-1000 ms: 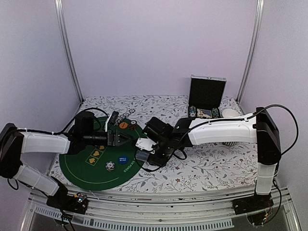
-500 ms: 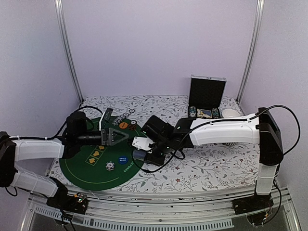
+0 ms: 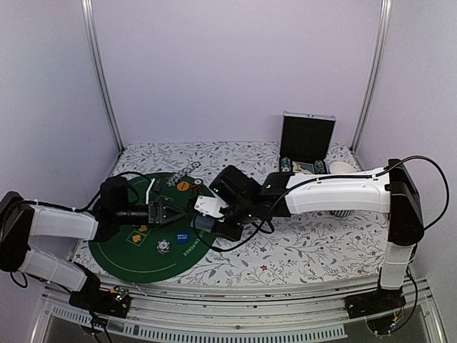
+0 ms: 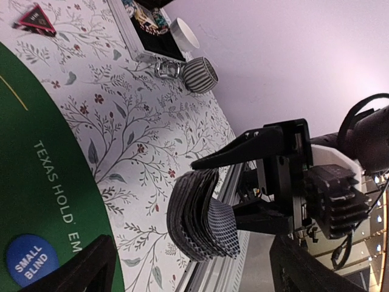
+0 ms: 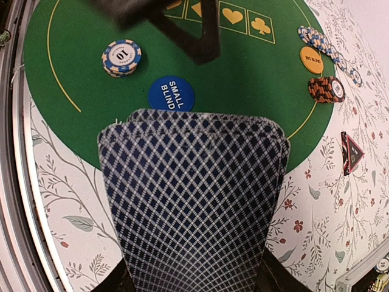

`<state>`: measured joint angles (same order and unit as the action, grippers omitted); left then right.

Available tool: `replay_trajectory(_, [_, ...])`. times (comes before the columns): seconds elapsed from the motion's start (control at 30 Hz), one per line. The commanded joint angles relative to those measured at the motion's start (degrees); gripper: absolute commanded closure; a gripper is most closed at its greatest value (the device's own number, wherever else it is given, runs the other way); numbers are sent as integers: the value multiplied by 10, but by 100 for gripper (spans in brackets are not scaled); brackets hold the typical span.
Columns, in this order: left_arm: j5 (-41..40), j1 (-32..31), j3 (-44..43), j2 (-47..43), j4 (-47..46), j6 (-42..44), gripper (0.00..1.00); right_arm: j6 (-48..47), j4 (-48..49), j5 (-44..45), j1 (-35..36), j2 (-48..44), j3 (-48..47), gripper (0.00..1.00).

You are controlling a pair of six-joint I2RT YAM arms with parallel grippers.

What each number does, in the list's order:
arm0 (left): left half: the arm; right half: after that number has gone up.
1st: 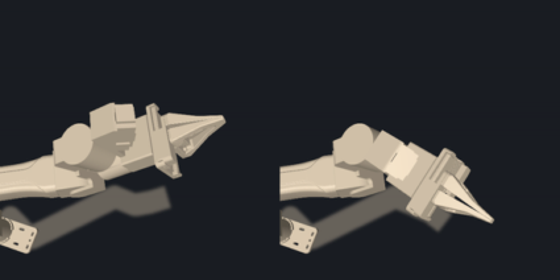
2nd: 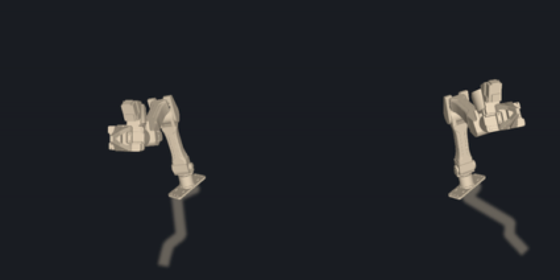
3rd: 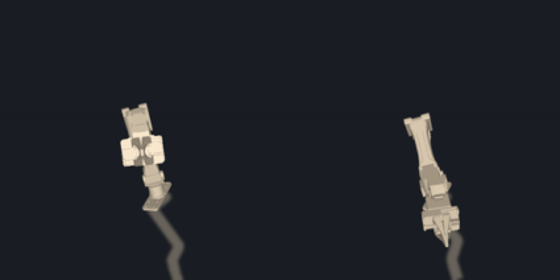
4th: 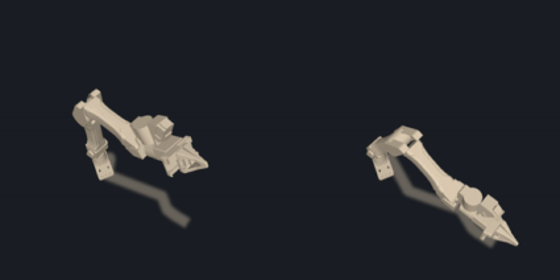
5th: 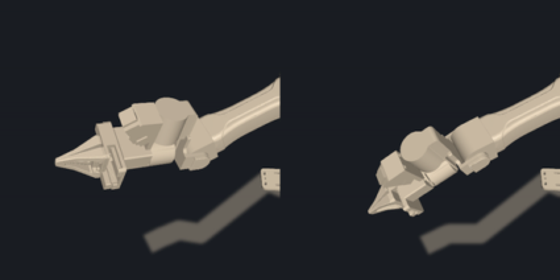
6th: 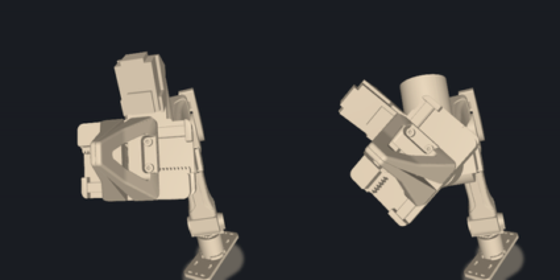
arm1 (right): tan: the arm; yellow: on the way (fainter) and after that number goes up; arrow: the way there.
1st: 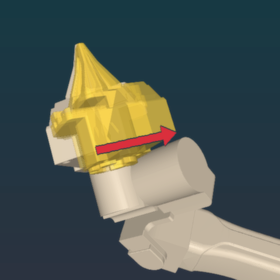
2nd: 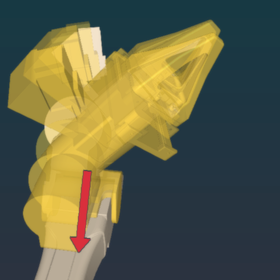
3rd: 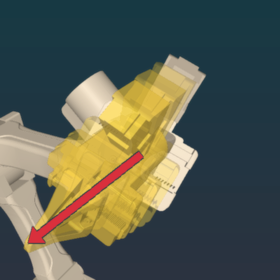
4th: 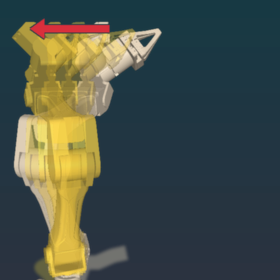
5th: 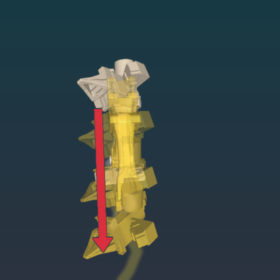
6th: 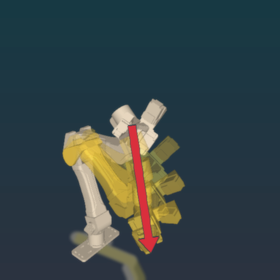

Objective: Distribute texas hold em gaming equipment
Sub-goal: Pass from the right arm to the left

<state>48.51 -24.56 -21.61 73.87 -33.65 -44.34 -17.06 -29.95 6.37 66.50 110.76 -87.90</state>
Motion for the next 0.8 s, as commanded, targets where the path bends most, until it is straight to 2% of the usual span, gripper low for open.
replay_trajectory(0.0, [14,-37,-23,36,-23,13,9,-6,20,5,2,-24,-12,49])
replay_trajectory(0.13, [11,-42,-36,73,-24,16,13,-11,19,7,2,-24,-16,49])
replay_trajectory(0.3, [32,-43,-63,119,-36,11,28,-23,19,12,6,-19,-18,49])
replay_trajectory(0.57, [36,-60,-77,133,-28,24,41,-43,21,24,10,-9,-28,49])
replay_trajectory(0.77, [48,-73,-88,147,-29,27,55,-60,23,31,13,-1,-39,49])
